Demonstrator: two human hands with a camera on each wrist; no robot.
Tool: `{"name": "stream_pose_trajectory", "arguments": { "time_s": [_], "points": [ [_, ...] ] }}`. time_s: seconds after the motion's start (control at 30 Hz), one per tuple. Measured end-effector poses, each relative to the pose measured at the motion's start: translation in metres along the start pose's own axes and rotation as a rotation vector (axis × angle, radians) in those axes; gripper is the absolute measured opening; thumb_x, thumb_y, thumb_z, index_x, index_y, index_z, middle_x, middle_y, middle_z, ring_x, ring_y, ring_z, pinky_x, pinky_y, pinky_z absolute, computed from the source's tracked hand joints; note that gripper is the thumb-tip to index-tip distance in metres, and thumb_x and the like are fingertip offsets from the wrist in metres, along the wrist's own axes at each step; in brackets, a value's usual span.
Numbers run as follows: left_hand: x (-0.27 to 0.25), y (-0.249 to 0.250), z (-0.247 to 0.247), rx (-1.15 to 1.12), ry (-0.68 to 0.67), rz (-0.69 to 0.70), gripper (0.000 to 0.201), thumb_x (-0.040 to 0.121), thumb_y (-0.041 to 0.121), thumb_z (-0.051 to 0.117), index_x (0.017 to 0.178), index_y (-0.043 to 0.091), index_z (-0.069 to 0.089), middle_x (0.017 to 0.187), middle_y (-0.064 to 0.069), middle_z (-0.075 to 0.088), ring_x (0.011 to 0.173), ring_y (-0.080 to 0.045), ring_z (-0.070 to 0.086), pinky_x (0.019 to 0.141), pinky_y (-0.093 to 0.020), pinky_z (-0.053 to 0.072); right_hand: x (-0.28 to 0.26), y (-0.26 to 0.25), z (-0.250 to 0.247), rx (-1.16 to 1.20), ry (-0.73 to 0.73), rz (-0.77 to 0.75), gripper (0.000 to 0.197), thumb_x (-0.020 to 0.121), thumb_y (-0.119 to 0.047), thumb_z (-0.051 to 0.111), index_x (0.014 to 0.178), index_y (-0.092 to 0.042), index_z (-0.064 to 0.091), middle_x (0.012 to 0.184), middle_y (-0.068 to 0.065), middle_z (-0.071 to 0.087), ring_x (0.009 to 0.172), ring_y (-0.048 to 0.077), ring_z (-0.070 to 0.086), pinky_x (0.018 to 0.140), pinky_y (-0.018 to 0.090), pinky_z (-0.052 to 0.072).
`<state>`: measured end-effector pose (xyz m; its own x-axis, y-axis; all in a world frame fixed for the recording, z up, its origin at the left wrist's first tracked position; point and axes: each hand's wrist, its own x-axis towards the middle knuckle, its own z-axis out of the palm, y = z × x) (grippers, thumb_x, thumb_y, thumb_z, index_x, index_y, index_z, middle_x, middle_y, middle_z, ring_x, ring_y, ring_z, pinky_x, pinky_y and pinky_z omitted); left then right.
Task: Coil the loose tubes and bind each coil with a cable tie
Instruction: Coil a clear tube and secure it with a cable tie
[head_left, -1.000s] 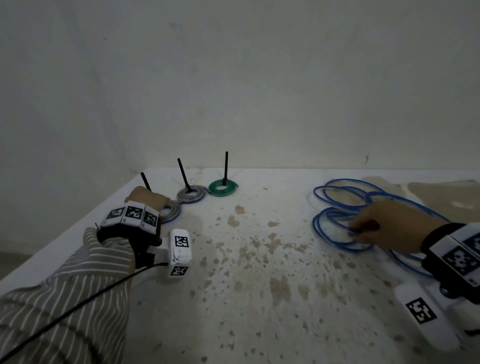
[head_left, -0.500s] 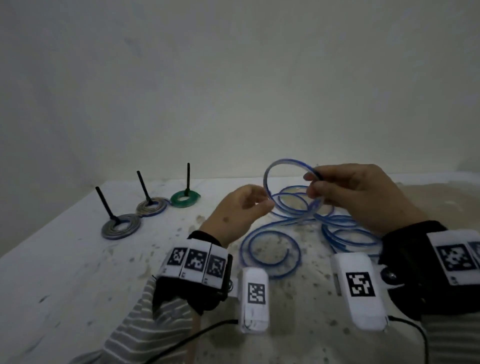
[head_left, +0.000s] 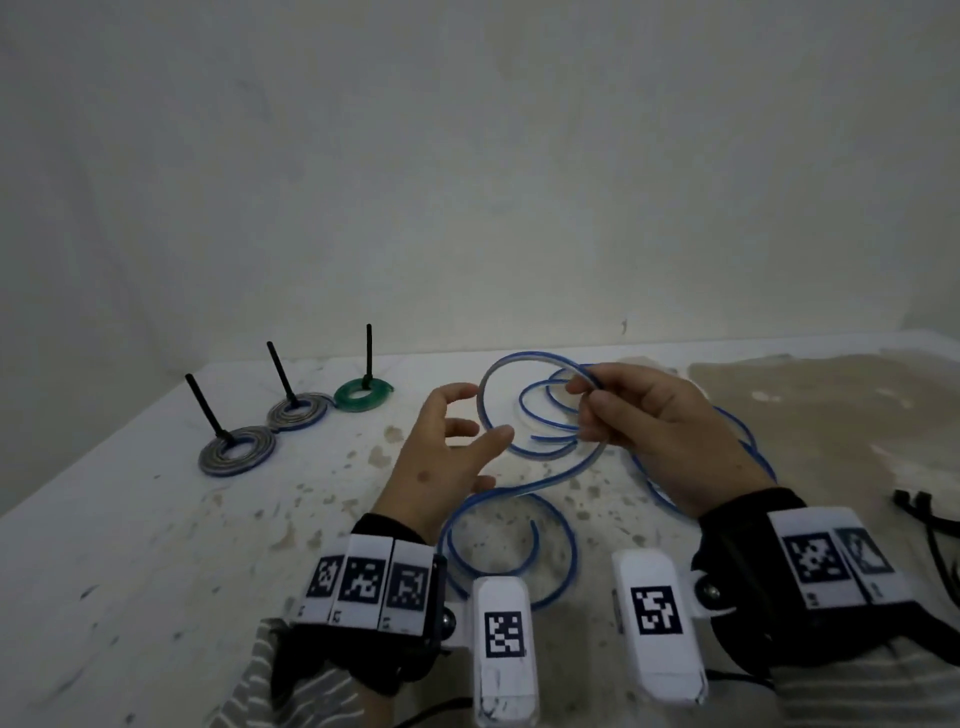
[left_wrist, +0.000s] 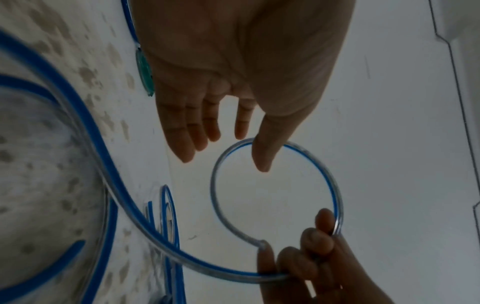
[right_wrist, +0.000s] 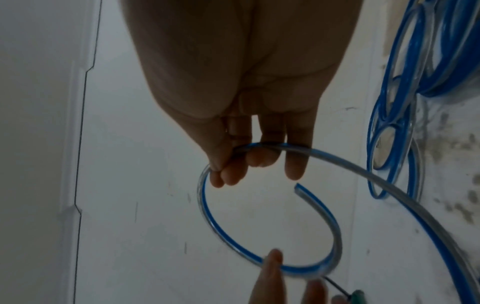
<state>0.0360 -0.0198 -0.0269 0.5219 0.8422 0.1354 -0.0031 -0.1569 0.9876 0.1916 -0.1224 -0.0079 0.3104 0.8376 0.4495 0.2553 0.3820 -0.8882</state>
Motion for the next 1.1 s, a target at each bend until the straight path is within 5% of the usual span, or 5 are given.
{"name": "stream_pose_trajectory", "arguments": {
  "time_s": [0.2,0.47,0.6,0.8,1.1],
  "points": [
    [-0.008,0.006,0.006,-0.225,0.032,-0.024,0.014,0.092,0.000,0.048,0.082,0.006,0.057,0.070,-0.011,0.060,0.057,-0.017,0.062,0.057,-0.024,0.056,-0.003,0.005,0.008,0.044,0.049,0.022,0.019,0.087,-0.014,0.053,0.086,-0.025,0.068,0.068,-0.007,0.062,0.057,0.010,0.051,0.063,0.027,0.049],
    [-0.022,0.010,0.025,-0.619,-0.004,-0.153,0.024,0.087,-0.008,0.051,0.074,0.008,0.040,0.065,-0.014,0.065,0.060,-0.020,0.070,0.057,-0.022,0.056,-0.011,0.006,0.026,-0.050,-0.040,0.036,0.024,0.092,-0.002,0.047,0.092,-0.019,0.065,0.076,-0.011,0.068,0.071,0.005,0.060,0.073,0.026,0.053],
    [-0.024,0.012,0.026,-0.585,-0.092,-0.180,0.027,0.089,-0.005,0.051,0.074,0.012,0.036,0.061,-0.009,0.067,0.064,-0.023,0.070,0.057,-0.023,0.056,-0.012,0.004,0.025,-0.036,-0.049,0.011,0.024,0.092,0.000,0.045,0.087,-0.014,0.064,0.067,-0.017,0.065,0.064,-0.001,0.056,0.062,0.015,0.048],
    [-0.030,0.013,0.022,-0.099,-0.177,-0.178,0.016,0.085,0.025,0.063,0.075,0.013,0.061,0.067,0.001,0.064,0.066,-0.012,0.066,0.062,-0.025,0.053,-0.012,0.008,0.024,0.111,-0.025,0.084,0.023,0.097,-0.013,0.037,0.083,-0.011,0.055,0.071,-0.003,0.063,0.075,0.014,0.060,0.073,0.030,0.050],
    [-0.024,0.013,0.008,0.046,-0.089,0.241,0.044,0.073,0.034,0.066,0.115,0.034,0.057,0.103,0.003,0.067,0.093,-0.005,0.063,0.079,-0.019,0.050,-0.013,0.006,0.023,0.194,-0.066,0.251,0.025,0.096,-0.008,0.038,0.078,-0.006,0.055,0.056,0.000,0.035,0.048,0.007,0.031,0.044,0.017,0.031]
  ]
}}
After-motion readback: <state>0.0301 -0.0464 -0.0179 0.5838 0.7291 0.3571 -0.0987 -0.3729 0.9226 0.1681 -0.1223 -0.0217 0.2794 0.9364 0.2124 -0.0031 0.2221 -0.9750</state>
